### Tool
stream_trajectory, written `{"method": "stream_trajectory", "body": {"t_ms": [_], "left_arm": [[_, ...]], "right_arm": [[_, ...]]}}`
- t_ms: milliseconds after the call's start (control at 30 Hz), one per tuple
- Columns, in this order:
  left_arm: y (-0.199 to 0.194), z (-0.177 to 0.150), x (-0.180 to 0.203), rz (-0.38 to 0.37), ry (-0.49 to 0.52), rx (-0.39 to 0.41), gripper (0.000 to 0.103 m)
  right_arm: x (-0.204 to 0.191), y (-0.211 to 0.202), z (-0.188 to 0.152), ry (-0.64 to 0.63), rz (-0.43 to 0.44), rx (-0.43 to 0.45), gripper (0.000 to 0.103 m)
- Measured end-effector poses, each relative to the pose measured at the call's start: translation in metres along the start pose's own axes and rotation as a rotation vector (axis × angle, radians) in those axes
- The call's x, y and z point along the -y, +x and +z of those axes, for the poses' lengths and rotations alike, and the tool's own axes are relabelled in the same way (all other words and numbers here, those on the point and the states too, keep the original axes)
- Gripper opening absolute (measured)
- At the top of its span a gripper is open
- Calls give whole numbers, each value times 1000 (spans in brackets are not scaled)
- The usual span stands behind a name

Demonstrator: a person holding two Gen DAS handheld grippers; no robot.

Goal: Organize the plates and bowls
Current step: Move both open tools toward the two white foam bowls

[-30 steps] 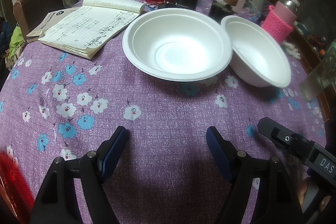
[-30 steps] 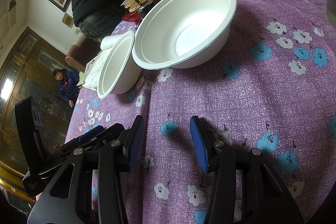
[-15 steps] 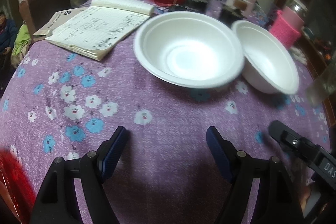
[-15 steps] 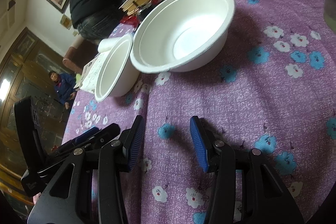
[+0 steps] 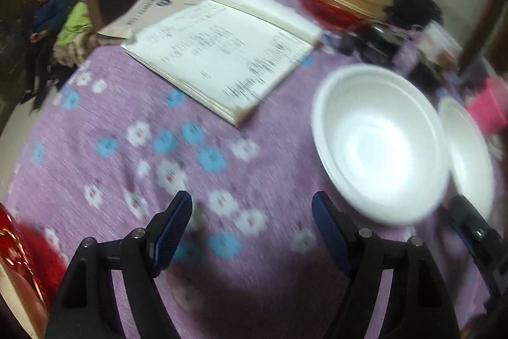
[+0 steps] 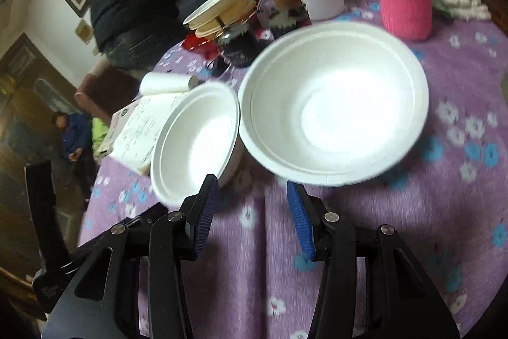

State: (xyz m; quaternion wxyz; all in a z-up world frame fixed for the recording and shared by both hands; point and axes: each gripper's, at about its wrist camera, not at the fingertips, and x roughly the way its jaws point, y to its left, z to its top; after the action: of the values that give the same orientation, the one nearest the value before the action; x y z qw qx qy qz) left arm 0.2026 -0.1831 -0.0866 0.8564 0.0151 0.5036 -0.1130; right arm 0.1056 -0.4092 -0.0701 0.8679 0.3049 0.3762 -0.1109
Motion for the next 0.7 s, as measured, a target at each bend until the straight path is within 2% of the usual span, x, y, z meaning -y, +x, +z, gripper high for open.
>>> {"method": "stream_trajectory", "body": {"t_ms": [133, 333, 433, 600, 700], "left_arm": [[8, 9, 1, 29, -42, 6, 78], [3, 13, 14, 65, -21, 84, 78], [-1, 11, 15, 46, -17, 109, 78], [-16, 7, 21, 46, 16, 187, 78], [-15, 7, 25, 26, 37, 175, 78]], "right_arm": [[-2, 6, 8, 52, -9, -14, 45], [3, 18, 9, 158, 16, -57, 52], [7, 25, 7, 194, 45, -72, 52], [8, 31, 7, 228, 47, -63, 53], [6, 38, 7, 237, 35, -68, 53]]}}
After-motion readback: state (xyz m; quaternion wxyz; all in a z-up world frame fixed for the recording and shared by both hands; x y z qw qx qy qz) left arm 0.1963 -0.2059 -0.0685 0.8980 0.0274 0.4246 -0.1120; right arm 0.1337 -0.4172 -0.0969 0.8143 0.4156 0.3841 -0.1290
